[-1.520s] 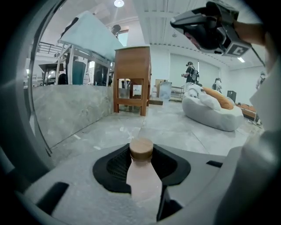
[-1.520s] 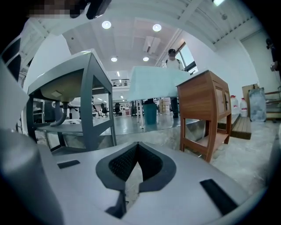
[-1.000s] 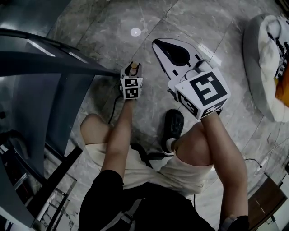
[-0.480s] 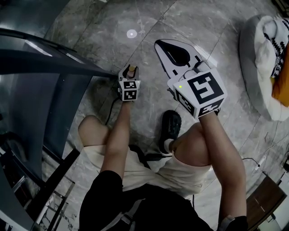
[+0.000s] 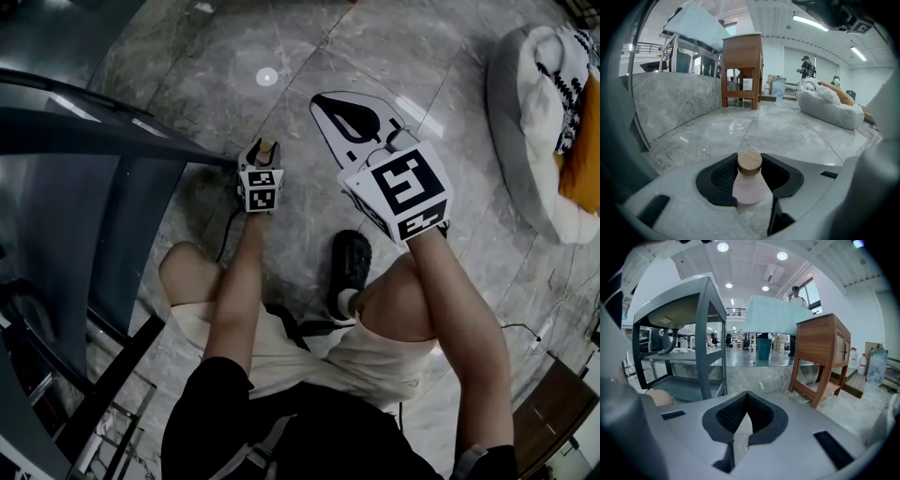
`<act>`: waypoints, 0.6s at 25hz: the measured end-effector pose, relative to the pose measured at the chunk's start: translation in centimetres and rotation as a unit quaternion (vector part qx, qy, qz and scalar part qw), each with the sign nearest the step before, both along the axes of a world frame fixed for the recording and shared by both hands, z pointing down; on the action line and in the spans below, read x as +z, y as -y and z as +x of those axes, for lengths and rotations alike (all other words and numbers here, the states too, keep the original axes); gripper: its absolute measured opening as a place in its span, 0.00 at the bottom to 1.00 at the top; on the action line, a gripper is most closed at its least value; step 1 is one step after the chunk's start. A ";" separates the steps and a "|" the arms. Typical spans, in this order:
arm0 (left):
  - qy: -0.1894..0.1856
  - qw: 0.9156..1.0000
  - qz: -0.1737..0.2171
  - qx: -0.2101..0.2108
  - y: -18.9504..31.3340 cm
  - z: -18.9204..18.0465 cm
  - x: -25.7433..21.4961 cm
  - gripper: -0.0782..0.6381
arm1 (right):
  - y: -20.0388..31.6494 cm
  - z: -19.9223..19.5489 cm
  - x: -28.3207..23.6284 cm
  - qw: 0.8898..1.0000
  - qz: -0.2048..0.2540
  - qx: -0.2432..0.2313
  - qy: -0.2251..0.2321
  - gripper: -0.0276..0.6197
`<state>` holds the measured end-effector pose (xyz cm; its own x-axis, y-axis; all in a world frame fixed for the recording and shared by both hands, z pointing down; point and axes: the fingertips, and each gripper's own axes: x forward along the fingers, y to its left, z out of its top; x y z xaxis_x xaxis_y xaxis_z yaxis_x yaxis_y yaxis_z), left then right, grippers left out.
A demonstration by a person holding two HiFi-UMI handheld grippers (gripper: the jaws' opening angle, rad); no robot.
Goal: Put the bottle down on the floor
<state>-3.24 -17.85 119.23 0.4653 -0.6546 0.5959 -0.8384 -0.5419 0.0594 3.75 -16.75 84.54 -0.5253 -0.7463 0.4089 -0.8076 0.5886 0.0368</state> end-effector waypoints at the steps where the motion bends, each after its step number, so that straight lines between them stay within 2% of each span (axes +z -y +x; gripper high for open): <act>1: 0.001 1.000 0.002 0.003 0.0 0.0 -0.2 0.31 | -0.1 -0.1 0.0 1.000 0.001 -0.003 -0.003 0.05; 6: -0.002 1.000 0.017 0.013 0.2 0.2 -2.5 0.32 | -0.1 0.0 -0.1 1.000 0.000 -0.002 -0.006 0.05; 12: -0.023 0.998 0.059 0.031 0.6 1.1 -7.9 0.32 | 0.1 0.9 0.1 1.000 -0.001 0.013 -0.008 0.05; 15: -0.037 0.996 0.066 0.037 1.5 1.2 -10.4 0.32 | 0.0 0.9 0.0 1.000 -0.003 0.014 -0.001 0.05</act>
